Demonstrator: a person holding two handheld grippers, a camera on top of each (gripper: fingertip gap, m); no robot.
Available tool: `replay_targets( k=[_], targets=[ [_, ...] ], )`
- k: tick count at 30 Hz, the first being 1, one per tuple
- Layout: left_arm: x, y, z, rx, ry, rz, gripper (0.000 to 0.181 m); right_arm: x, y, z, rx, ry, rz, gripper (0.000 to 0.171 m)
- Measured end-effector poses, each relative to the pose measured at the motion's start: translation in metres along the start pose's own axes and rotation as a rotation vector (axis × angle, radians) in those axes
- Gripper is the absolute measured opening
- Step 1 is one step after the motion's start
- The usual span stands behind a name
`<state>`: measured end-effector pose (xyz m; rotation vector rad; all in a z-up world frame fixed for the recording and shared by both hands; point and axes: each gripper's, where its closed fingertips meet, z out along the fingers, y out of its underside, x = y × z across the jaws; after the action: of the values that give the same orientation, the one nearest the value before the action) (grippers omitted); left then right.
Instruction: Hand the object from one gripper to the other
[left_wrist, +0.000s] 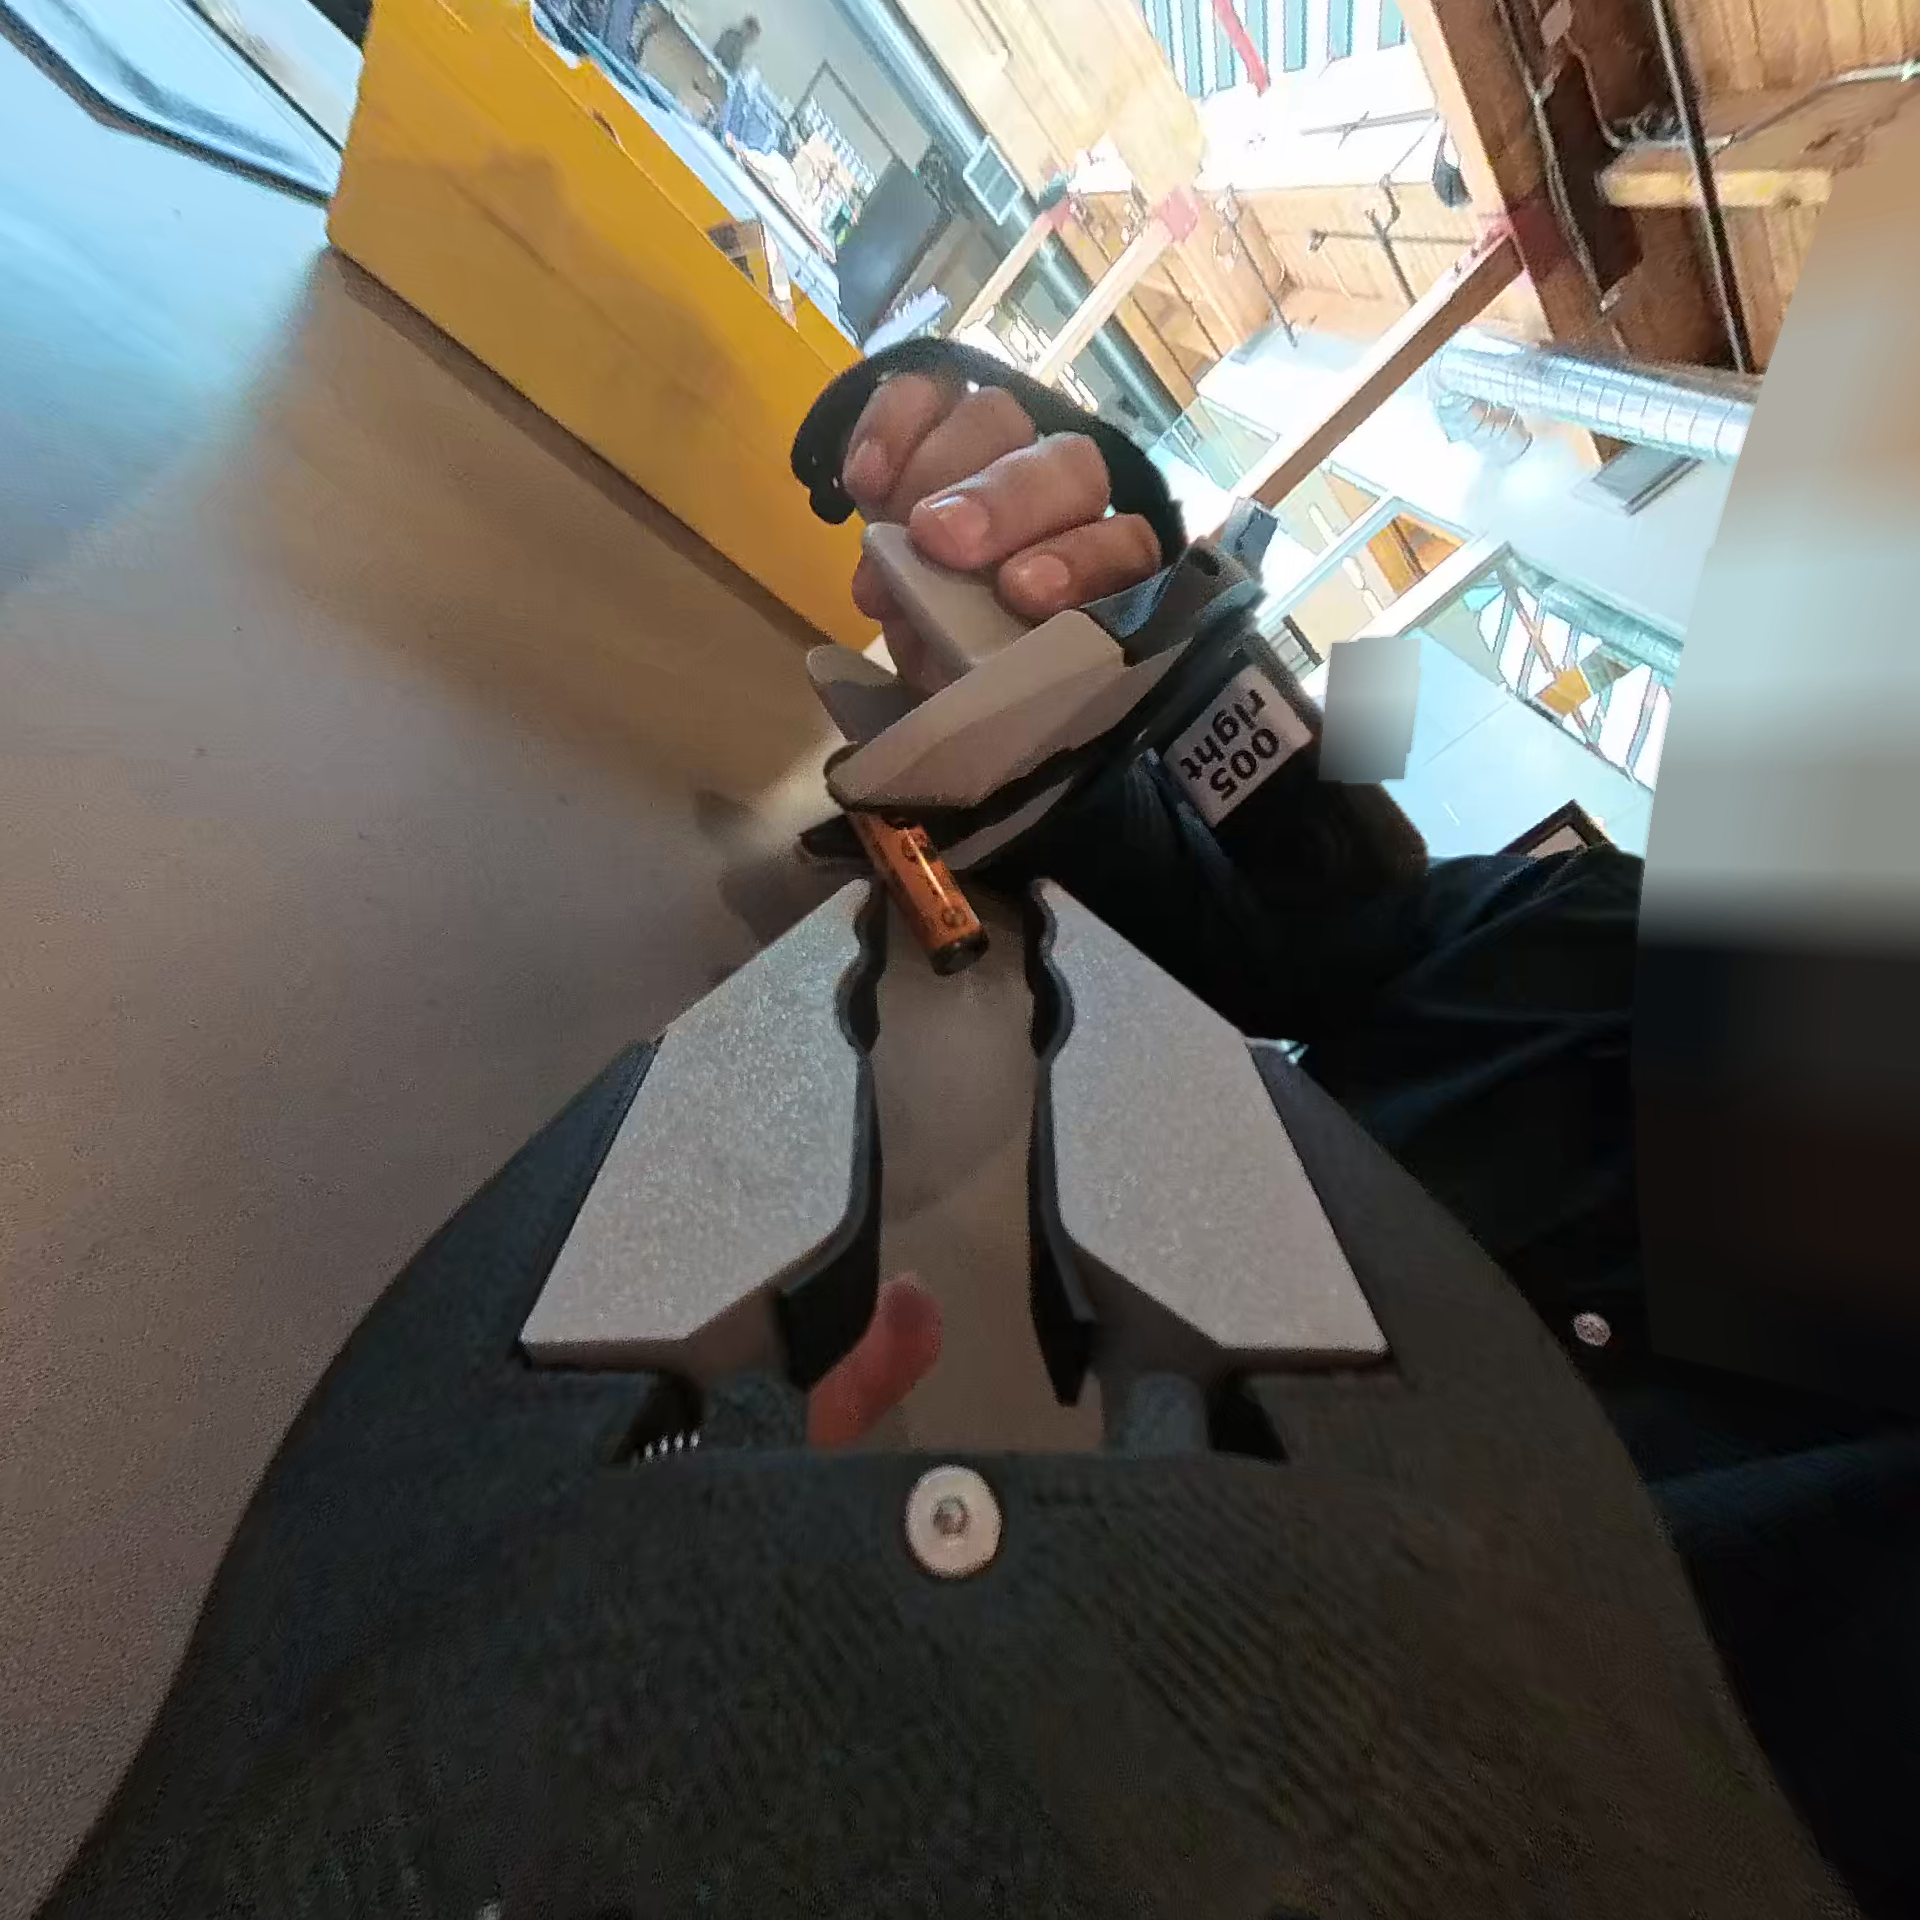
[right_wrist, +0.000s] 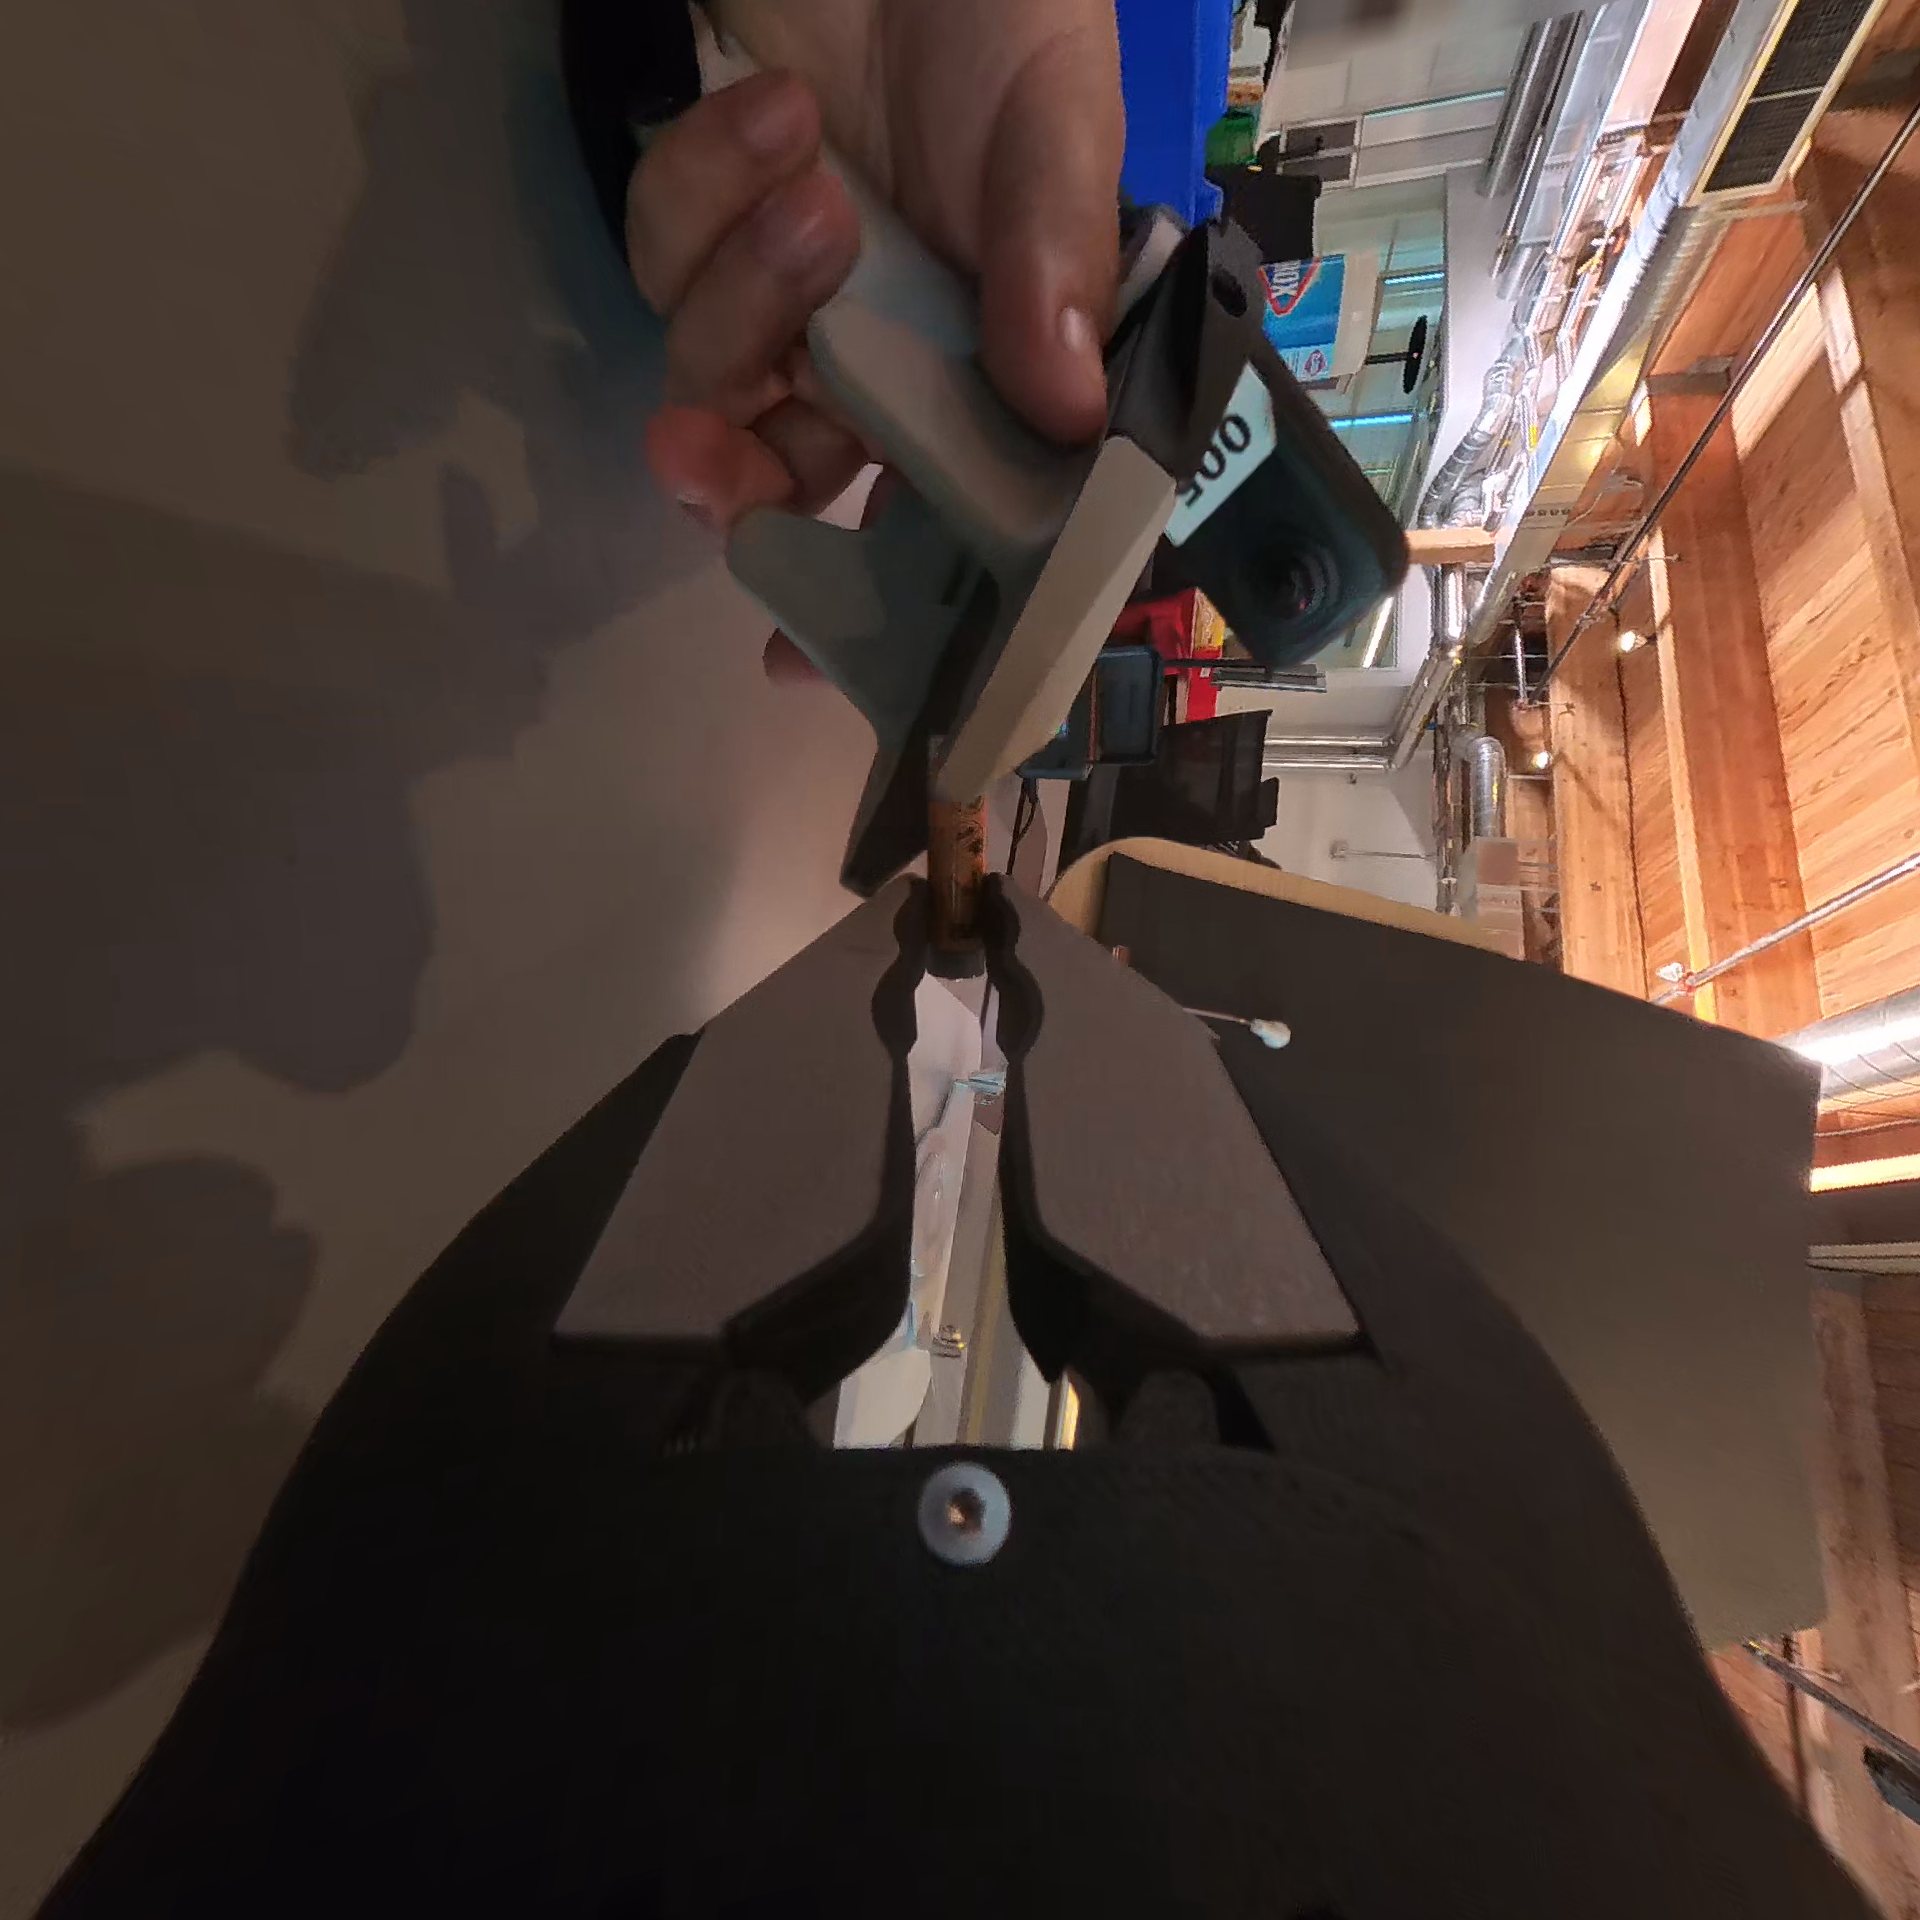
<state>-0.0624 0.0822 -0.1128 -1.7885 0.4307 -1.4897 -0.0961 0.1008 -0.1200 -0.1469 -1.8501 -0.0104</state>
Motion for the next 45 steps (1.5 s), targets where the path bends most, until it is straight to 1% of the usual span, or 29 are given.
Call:
replay_targets(
  k=[2, 4, 6, 9, 10, 12, 14, 16, 17, 18, 20, 22, 24, 26, 29, 32, 33, 34, 35, 37, 41, 43, 45],
  targets=[
    [-0.004, 0.006, 0.003, -0.031, -0.016, 0.001, 0.023, -0.003, -0.001, 0.003, -0.011, -0.004, -0.021, 0.007],
    [-0.006, 0.007, 0.005, -0.046, -0.031, 0.000, 0.014, -0.002, -0.002, 0.004, -0.015, 0.024, -0.042, 0.007],
    [-0.011, 0.006, 0.003, -0.044, -0.074, 0.022, 0.011, 0.000, 0.000, 0.005, -0.024, 0.057, -0.046, 0.007],
    [-0.020, 0.000, 0.000, -0.026, -0.152, 0.061, 0.007, 0.001, 0.005, 0.005, -0.044, 0.069, 0.045, 0.009],
    [-0.022, -0.002, -0.002, -0.019, -0.172, 0.078, 0.007, 0.000, 0.010, 0.004, -0.054, 0.051, 0.112, 0.019],
    [-0.023, -0.007, -0.005, 0.004, -0.197, 0.112, 0.007, -0.009, 0.019, 0.003, -0.049, -0.054, 0.286, 0.039],
    [-0.020, -0.014, -0.007, 0.031, -0.206, 0.144, 0.007, -0.004, 0.023, 0.002, -0.009, -0.073, 0.516, 0.059],
    [-0.022, -0.021, -0.010, 0.060, -0.254, 0.205, 0.007, -0.008, 0.025, 0.002, 0.037, -0.146, 0.670, 0.044],
    [-0.024, -0.026, -0.013, 0.080, -0.297, 0.257, 0.007, -0.009, 0.024, 0.001, 0.072, -0.181, 0.761, 0.042],
    [-0.028, -0.031, -0.017, 0.089, -0.359, 0.341, 0.007, -0.007, 0.023, 0.000, 0.119, -0.212, 0.872, 0.043],
    [-0.037, -0.036, -0.024, 0.052, -0.535, 0.572, 0.007, -0.002, 0.019, -0.003, 0.217, -0.309, 1.125, 0.038],
    [-0.042, -0.040, -0.029, 0.003, -0.681, 0.769, 0.007, 0.006, 0.031, -0.001, 0.225, -0.348, 1.388, 0.040],
    [-0.037, -0.041, -0.025, -0.021, -0.736, 0.905, 0.007, 0.014, 0.028, -0.005, 0.343, -0.403, 1.553, 0.036],
    [-0.034, -0.041, -0.021, -0.034, -0.772, 1.007, 0.007, 0.021, 0.023, -0.007, 0.456, -0.443, 1.665, 0.036],
    [-0.037, -0.042, -0.020, -0.065, -0.856, 1.111, 0.007, 0.025, 0.014, -0.008, 0.531, -0.496, 1.737, 0.033],
    [-0.042, -0.040, -0.017, -0.112, -0.920, 1.178, 0.007, 0.022, 0.009, -0.003, 0.529, -0.518, 1.776, 0.027],
    [-0.044, -0.039, -0.016, -0.129, -0.937, 1.193, 0.007, 0.024, 0.006, -0.003, 0.552, -0.531, 1.790, 0.025],
    [-0.046, -0.039, -0.017, -0.140, -0.968, 1.213, 0.007, 0.025, 0.006, -0.002, 0.558, -0.532, 1.815, 0.026],
    [-0.047, -0.039, -0.017, -0.158, -0.984, 1.235, 0.007, 0.024, 0.007, 0.000, 0.552, -0.533, 1.837, 0.023],
    [-0.049, -0.038, -0.018, -0.182, -1.003, 1.263, 0.007, 0.022, 0.010, 0.001, 0.538, -0.544, 1.867, 0.008],
    [-0.054, -0.038, -0.019, -0.204, -1.034, 1.252, 0.007, 0.022, 0.011, 0.002, 0.551, -0.547, 1.909, 0.006],
    [-0.056, -0.036, -0.019, -0.194, -1.016, 1.195, 0.007, 0.021, 0.012, 0.004, 0.535, -0.547, 1.910, 0.007],
    [-0.061, -0.034, -0.021, -0.192, -1.005, 1.128, 0.007, 0.020, 0.016, 0.005, 0.485, -0.519, 1.867, 0.007]
  ],
)
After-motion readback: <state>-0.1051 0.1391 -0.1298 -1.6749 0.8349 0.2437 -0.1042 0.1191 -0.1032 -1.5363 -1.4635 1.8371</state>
